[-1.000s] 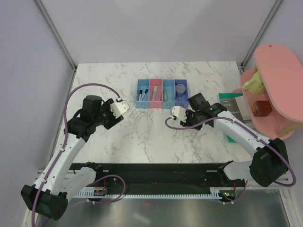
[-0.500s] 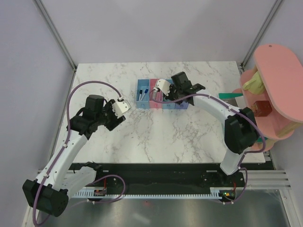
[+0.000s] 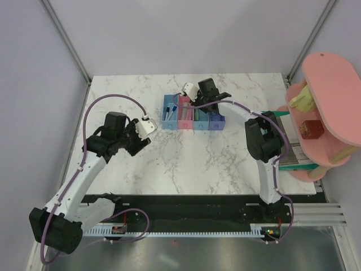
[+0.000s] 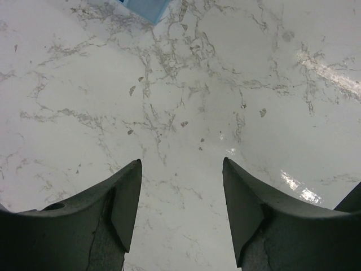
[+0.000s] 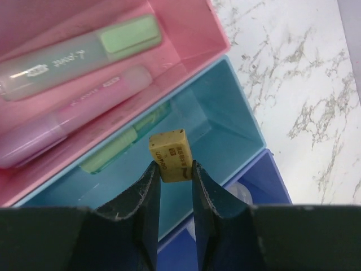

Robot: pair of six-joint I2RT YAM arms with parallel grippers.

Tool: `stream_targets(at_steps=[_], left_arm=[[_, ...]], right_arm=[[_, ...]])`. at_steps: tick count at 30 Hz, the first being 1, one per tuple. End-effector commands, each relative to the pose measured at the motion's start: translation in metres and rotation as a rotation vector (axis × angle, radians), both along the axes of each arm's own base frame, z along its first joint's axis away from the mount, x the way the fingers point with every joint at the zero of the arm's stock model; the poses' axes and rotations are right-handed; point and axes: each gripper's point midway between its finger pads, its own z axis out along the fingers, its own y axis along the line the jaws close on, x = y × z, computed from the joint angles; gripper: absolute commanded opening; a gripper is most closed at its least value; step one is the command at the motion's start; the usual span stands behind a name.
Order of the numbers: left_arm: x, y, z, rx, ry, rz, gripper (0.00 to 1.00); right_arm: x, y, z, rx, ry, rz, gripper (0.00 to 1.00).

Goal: Sort the stationery into containers
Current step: Place the stationery in the storage box, then reset both arms

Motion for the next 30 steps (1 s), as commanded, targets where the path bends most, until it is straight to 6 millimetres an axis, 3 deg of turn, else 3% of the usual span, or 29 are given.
stream_targets(at_steps=[1,4,5,7,8,15,16,18,19,21,24,26,27,29,30], left_arm=[[0.005,-0.011,0.012,-0.039,-0.01,-0.035,0.66],[0.006,-0.013,0.01,-0.043,-0.003,-0.037,0.66],[0.007,-0.013,0.011,-0.045,-0.005,-0.035,0.66],[0.008,-0.013,0.012,-0.048,-0.012,-0.034,0.66],[0.008,-0.013,0.014,-0.052,-0.016,-0.03,0.67],[0.014,-0.01,0.027,-0.062,-0.05,0.009,0.72],[0.014,-0.01,0.029,-0.065,-0.054,0.012,0.72],[0.015,-0.009,0.036,-0.073,-0.069,0.032,0.8],[0.016,-0.009,0.038,-0.076,-0.073,0.035,0.82],[0.016,-0.008,0.046,-0.092,-0.088,0.059,0.99],[0.015,-0.007,0.06,-0.12,-0.113,0.083,1.0],[0.013,-0.007,0.067,-0.141,-0.125,0.1,1.0],[0.013,-0.005,0.072,-0.149,-0.141,0.117,1.0],[0.011,-0.003,0.077,-0.176,-0.143,0.154,1.0],[0.008,-0.001,0.082,-0.186,-0.156,0.168,1.0]], right_arm=[[0.022,-0.006,0.017,0.042,-0.079,-0.063,0.14],[0.018,-0.008,0.014,0.047,-0.065,-0.053,0.23],[0.016,-0.007,0.014,0.051,-0.057,-0.048,0.33],[0.012,-0.007,0.02,0.057,-0.061,-0.045,0.42],[0.008,-0.002,0.021,0.076,-0.046,-0.02,0.53],[-0.002,0.0,0.066,0.157,-0.071,-0.053,0.82],[-0.005,-0.002,0.082,0.181,-0.088,-0.069,0.83],[-0.011,-0.01,0.095,0.193,-0.101,-0.111,0.98],[-0.018,-0.013,0.116,0.215,-0.127,-0.118,0.98],[-0.026,-0.026,0.131,0.225,-0.144,-0.186,0.98],[-0.055,-0.047,0.18,0.264,-0.2,-0.236,0.98],[-0.075,-0.064,0.185,0.253,-0.199,-0.282,0.98],[-0.09,-0.073,0.21,0.282,-0.245,-0.293,0.98],[-0.112,-0.09,0.217,0.291,-0.238,-0.309,0.98],[-0.126,-0.113,0.224,0.331,-0.242,-0.349,0.98]])
